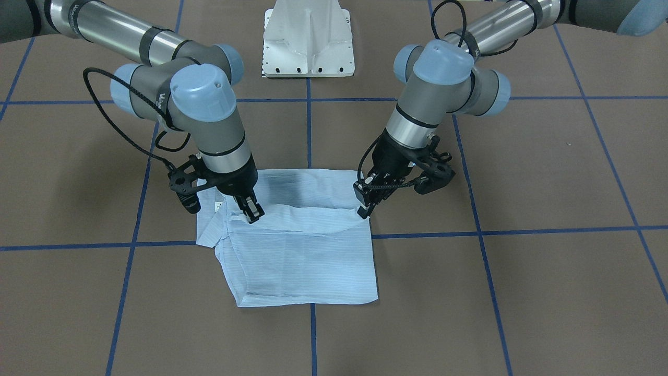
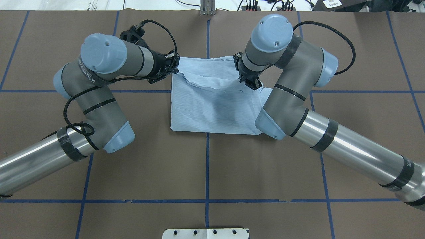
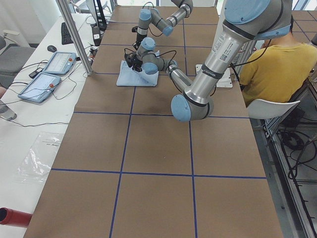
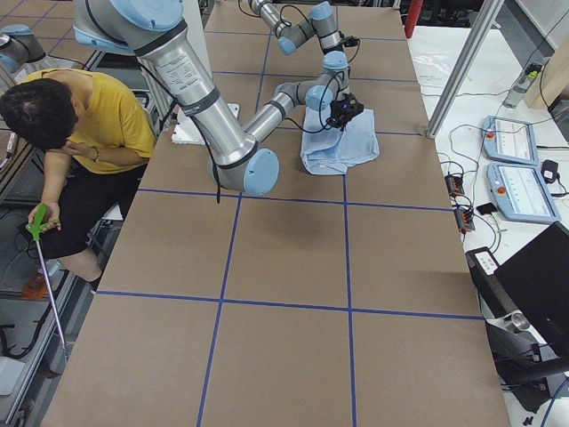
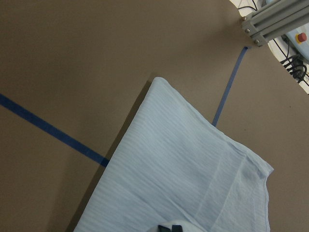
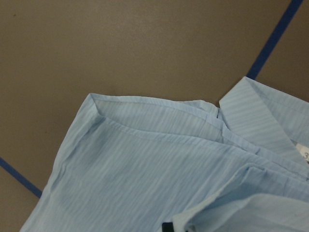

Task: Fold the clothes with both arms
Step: 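Lift the near edge with both grippers and fold it toward the collar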

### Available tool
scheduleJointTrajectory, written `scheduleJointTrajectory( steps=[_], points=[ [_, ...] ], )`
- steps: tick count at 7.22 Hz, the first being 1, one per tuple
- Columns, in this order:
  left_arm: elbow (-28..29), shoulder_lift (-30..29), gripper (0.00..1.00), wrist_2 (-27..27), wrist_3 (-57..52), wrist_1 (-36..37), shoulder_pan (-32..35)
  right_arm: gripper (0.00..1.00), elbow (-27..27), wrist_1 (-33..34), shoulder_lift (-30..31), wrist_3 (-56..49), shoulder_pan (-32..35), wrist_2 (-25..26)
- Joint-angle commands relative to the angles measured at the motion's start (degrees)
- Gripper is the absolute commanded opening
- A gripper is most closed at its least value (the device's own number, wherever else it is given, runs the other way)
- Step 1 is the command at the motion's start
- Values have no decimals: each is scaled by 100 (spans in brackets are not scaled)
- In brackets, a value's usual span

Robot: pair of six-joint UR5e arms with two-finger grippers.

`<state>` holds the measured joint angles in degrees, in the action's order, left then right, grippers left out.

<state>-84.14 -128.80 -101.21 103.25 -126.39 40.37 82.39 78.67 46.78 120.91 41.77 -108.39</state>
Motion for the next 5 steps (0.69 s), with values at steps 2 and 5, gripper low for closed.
scheduleJointTrajectory(
  steps=[2, 5],
  points=[
    [1669, -724, 0, 31, -15, -1017, 268, 0, -1336, -1097, -379, -129, 331, -104],
    [1980, -752, 0, 40, -155, -1133, 357, 0, -2261, -1326, -1004, -173, 419, -51]
  ],
)
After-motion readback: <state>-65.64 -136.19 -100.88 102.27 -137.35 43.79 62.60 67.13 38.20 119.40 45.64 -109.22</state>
